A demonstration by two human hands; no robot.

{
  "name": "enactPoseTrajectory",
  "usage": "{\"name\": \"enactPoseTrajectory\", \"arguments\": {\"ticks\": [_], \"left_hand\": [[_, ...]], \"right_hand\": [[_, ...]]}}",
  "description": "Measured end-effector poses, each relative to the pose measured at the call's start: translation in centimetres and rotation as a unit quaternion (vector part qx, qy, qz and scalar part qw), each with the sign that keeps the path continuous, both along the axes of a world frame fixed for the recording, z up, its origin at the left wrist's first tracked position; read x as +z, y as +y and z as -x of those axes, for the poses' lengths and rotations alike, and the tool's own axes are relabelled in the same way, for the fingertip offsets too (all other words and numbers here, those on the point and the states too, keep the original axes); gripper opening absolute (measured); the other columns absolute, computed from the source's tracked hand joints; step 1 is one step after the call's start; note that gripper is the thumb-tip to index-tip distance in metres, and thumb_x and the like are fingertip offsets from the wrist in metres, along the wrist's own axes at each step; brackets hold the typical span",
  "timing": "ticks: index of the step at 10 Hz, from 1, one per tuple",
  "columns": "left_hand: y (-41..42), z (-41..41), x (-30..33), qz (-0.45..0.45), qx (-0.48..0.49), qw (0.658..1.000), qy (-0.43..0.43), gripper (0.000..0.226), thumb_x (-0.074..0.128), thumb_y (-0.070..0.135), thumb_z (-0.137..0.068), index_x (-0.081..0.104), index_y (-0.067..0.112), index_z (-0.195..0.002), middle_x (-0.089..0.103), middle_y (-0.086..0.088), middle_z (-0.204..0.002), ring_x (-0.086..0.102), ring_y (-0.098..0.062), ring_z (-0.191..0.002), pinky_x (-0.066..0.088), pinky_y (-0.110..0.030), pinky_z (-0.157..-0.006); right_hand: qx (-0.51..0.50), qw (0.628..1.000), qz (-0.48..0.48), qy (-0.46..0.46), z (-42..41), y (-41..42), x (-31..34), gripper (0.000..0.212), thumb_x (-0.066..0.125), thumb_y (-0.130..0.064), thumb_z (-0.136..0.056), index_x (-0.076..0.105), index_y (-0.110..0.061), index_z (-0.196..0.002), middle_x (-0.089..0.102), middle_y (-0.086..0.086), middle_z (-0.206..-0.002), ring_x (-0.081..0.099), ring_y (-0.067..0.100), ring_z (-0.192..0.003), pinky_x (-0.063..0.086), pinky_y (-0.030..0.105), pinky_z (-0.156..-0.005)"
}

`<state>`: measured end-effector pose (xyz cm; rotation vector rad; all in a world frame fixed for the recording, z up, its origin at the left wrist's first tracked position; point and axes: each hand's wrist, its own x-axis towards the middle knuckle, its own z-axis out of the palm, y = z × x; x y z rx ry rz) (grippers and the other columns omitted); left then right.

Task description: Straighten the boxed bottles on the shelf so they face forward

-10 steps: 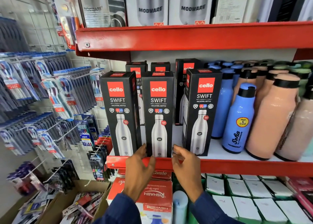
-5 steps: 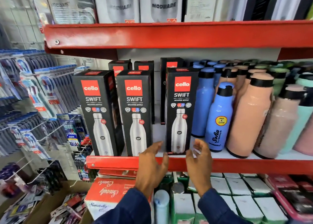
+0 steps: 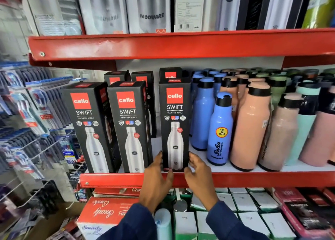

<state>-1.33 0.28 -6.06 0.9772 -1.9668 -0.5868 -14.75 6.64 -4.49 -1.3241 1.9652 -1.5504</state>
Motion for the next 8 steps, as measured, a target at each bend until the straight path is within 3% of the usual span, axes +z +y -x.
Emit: {"name": "enactPoseTrajectory", "arguments": {"ticks": [1, 2, 3, 5, 6, 7, 8], "left_hand": [[0.1, -0.5, 0.0, 0.011, -0.009, 1.0, 0.004, 0.059, 0.07, 0.009, -0.083, 0.053, 0.008, -0.139, 0.064, 0.023, -0.1, 0.052, 0.032, -0.084, 0.03, 0.014, -0.073], [0.1, -1.2, 0.0, 0.016, 0.016, 1.0, -0.016, 0.059, 0.07, 0.015, -0.086, 0.052, 0.007, -0.141, 0.076, 0.006, -0.102, 0.064, 0.016, -0.086, 0.034, 0.009, -0.075], [0.2, -1.6, 0.1, 0.014, 0.039, 0.999, -0.023, 0.062, 0.069, 0.021, -0.089, 0.048, 0.006, -0.145, 0.077, -0.013, -0.118, 0.074, -0.017, -0.104, 0.034, 0.007, -0.08], [0.5, -2.0, 0.6, -0.004, 0.055, 0.998, -0.024, 0.054, 0.069, 0.022, -0.09, 0.054, 0.005, -0.139, 0.077, -0.012, -0.117, 0.075, -0.017, -0.102, 0.027, 0.016, -0.07], [0.2, -2.1, 0.6, -0.003, 0.057, 0.998, -0.036, 0.055, 0.068, 0.025, -0.091, 0.053, 0.005, -0.14, 0.076, -0.012, -0.121, 0.074, -0.017, -0.107, 0.03, 0.012, -0.077], [0.4, -2.4, 0.7, 0.018, 0.048, 0.998, -0.035, 0.054, 0.066, 0.026, -0.092, 0.053, 0.007, -0.141, 0.076, -0.01, -0.122, 0.073, -0.016, -0.108, 0.043, -0.006, -0.086], [0.7, -2.7, 1.9, 0.046, 0.053, 0.997, -0.022, 0.032, 0.063, 0.027, -0.093, 0.063, 0.011, -0.121, 0.08, -0.01, -0.1, 0.077, -0.022, -0.088, 0.059, -0.026, -0.078]], "right_hand": [[0.005, 1.0, -0.004, 0.005, -0.2, 0.2, -0.1, 0.053, 0.055, 0.004, -0.085, 0.055, -0.014, -0.135, 0.065, -0.004, -0.123, 0.061, 0.003, -0.11, 0.043, 0.0, -0.086], [-0.001, 1.0, -0.01, 0.013, -0.4, 0.4, 0.0, 0.052, 0.056, 0.001, -0.086, 0.054, -0.011, -0.137, 0.067, 0.007, -0.129, 0.065, 0.015, -0.116, 0.05, 0.024, -0.1], [-0.012, 1.0, -0.007, 0.013, -0.5, 0.3, 0.2, 0.049, 0.056, 0.0, -0.086, 0.057, -0.01, -0.134, 0.069, 0.008, -0.127, 0.066, 0.015, -0.113, 0.05, 0.023, -0.098], [-0.024, 0.999, -0.007, 0.024, -0.7, 0.3, 0.5, 0.042, 0.058, -0.004, -0.084, 0.064, -0.009, -0.126, 0.075, 0.003, -0.114, 0.064, 0.003, -0.095, 0.046, 0.012, -0.087], [-0.029, 0.999, -0.014, 0.019, -0.7, 0.3, 0.6, 0.042, 0.059, -0.004, -0.084, 0.064, -0.007, -0.126, 0.073, 0.007, -0.119, 0.068, 0.008, -0.102, 0.048, 0.016, -0.09], [-0.038, 0.999, -0.009, 0.021, -0.8, 0.3, 0.8, 0.033, 0.06, -0.003, -0.083, 0.065, 0.002, -0.116, 0.075, 0.015, -0.111, 0.072, 0.025, -0.102, 0.057, 0.03, -0.09], [-0.042, 0.999, 0.001, -0.017, -0.6, 0.4, 1.7, 0.042, 0.06, -0.004, -0.085, 0.06, -0.003, -0.127, 0.07, 0.012, -0.122, 0.07, 0.02, -0.105, 0.053, 0.026, -0.092]]}}
